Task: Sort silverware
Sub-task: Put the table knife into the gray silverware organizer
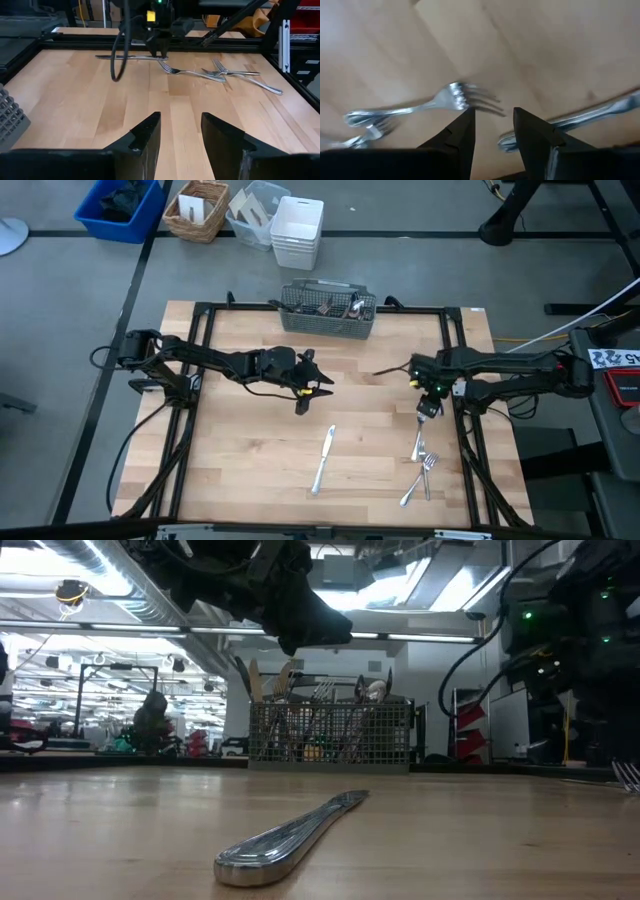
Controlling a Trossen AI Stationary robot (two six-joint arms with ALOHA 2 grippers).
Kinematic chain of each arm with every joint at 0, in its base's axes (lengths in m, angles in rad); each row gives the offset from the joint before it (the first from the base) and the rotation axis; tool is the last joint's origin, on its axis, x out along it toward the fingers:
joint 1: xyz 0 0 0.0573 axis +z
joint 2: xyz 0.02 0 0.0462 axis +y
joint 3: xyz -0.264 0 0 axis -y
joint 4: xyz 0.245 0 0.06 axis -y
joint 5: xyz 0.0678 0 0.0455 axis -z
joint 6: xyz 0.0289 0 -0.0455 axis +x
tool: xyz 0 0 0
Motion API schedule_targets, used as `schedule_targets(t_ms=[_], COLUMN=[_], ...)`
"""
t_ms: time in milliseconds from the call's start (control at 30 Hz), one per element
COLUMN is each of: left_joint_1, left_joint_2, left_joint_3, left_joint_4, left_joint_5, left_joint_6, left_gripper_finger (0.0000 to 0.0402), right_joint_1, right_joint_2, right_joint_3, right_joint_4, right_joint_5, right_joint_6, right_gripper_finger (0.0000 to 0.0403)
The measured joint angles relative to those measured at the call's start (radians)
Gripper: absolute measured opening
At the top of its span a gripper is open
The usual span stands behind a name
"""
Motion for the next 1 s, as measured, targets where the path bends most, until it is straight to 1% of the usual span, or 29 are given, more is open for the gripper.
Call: schedule_targets(t_ms=[67, 133, 300, 533, 667, 833, 900, 1000], left_joint_1=[0.0, 0.0, 0.0, 0.0, 0.0, 0.0, 0.0, 0.0], left_joint_2=[0.0, 0.0, 0.0, 0.0, 0.0, 0.0, 0.0, 0.0], left_joint_3=[0.0, 0.0, 0.0, 0.0, 0.0, 0.0, 0.0, 0.0], left_joint_4=[0.002, 0.002, 0.002, 0.002, 0.002, 0.002, 0.002, 0.002], left_joint_5=[0.0, 0.0, 0.0, 0.0, 0.0, 0.0, 0.0, 0.0], left_joint_6=[0.005, 0.004, -0.004, -0.006, -0.007, -0.007, -0.007, -0.007], left_gripper_finger=[0.0133, 0.0133, 0.0133, 0.0133, 0.0133, 0.0133, 0.0133, 0.0133], right_joint_1=[0.039, 0.068, 0.099, 0.096, 0.096, 0.096, 0.096, 0.096], right_joint_2=[0.0, 0.0, 0.0, 0.0, 0.0, 0.0, 0.0, 0.0], right_joint_3=[0.0, 0.0, 0.0, -0.032, -0.067, -0.079, -0.079, -0.079], right_joint_4=[0.011, 0.038, 0.084, 0.089, 0.141, 0.159, 0.159, 0.158], right_joint_5=[0.04, 0.056, 0.121, 0.116, 0.069, 0.056, 0.056, 0.047], right_joint_6=[0.016, 0.035, 0.06, 0.077, 0.099, 0.111, 0.111, 0.111], right_gripper_finger=[0.0136, 0.0136, 0.0136, 0.0136, 0.0136, 0.0134, 0.0125, 0.0096])
